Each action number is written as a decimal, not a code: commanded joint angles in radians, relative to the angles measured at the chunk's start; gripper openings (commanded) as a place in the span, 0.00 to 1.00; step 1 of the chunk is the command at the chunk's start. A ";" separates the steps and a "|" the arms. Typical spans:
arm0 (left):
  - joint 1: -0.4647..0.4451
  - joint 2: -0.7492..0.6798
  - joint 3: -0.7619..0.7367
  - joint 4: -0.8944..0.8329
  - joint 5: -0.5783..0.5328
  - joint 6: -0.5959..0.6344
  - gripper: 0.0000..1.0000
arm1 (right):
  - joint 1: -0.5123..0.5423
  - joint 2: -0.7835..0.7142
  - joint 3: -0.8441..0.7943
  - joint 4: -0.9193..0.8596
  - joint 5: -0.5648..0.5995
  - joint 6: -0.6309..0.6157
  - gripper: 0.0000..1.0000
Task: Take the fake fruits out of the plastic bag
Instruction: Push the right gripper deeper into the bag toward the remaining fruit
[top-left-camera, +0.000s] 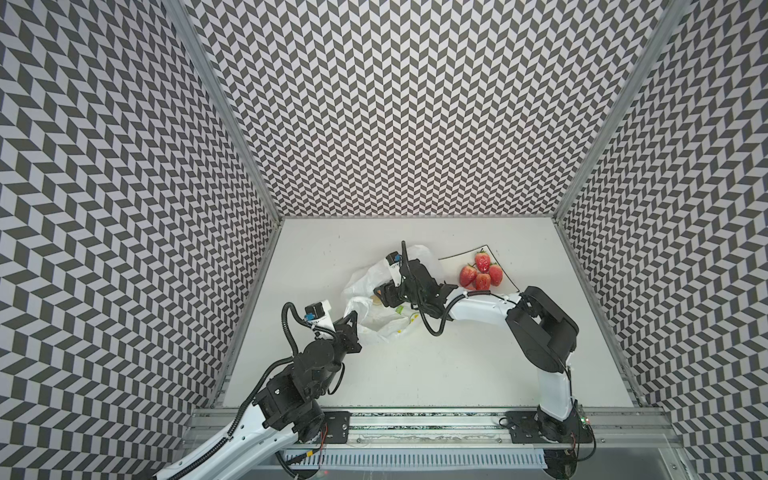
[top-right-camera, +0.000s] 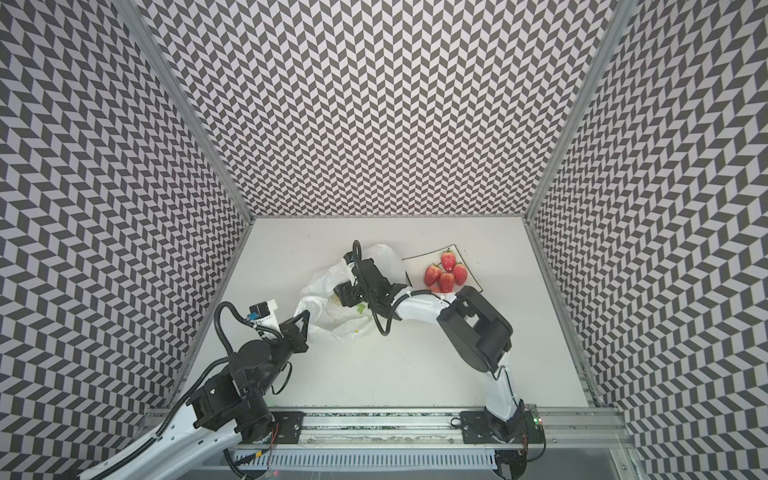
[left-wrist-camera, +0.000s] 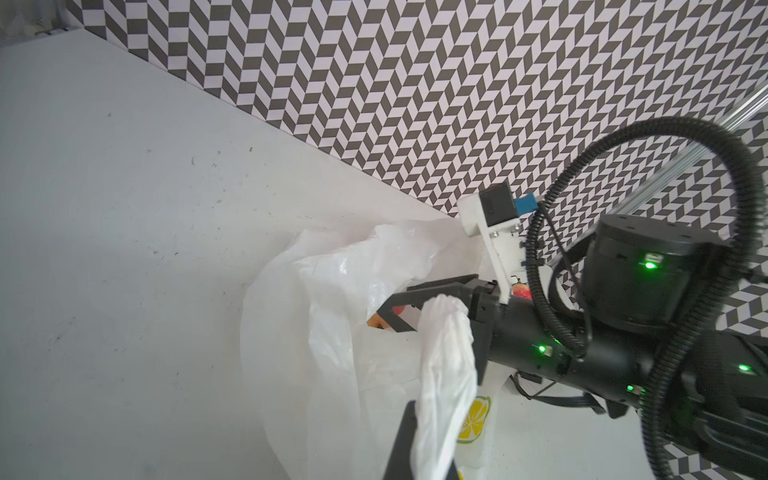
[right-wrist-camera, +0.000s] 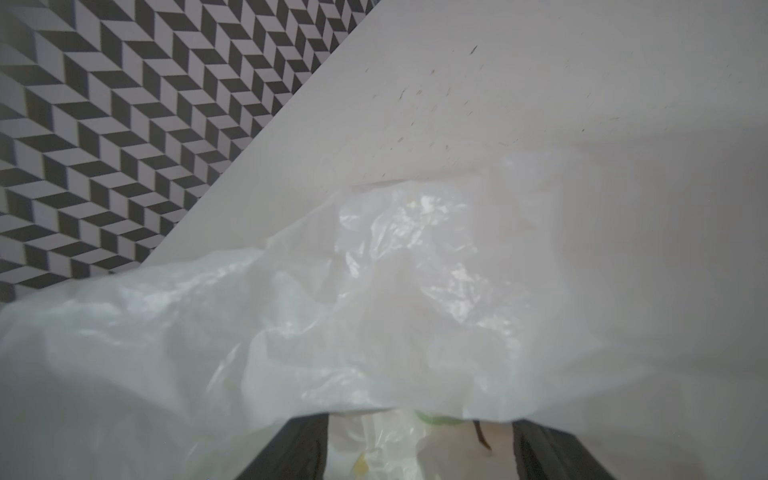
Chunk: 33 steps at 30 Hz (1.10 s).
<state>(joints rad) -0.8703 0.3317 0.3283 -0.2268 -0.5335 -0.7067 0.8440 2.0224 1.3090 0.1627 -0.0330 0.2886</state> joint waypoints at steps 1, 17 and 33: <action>-0.001 0.004 0.046 0.040 0.015 0.016 0.00 | 0.004 0.073 0.053 0.075 0.127 -0.033 0.72; -0.001 -0.014 0.055 -0.060 -0.045 -0.082 0.00 | 0.005 0.155 0.051 0.228 -0.083 -0.134 0.73; -0.001 -0.044 0.072 -0.184 -0.042 -0.120 0.00 | 0.064 0.002 -0.142 0.273 0.011 -0.440 0.72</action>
<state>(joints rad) -0.8700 0.2859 0.3622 -0.4213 -0.5819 -0.8509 0.8982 1.9892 1.1183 0.3935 -0.0704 -0.0853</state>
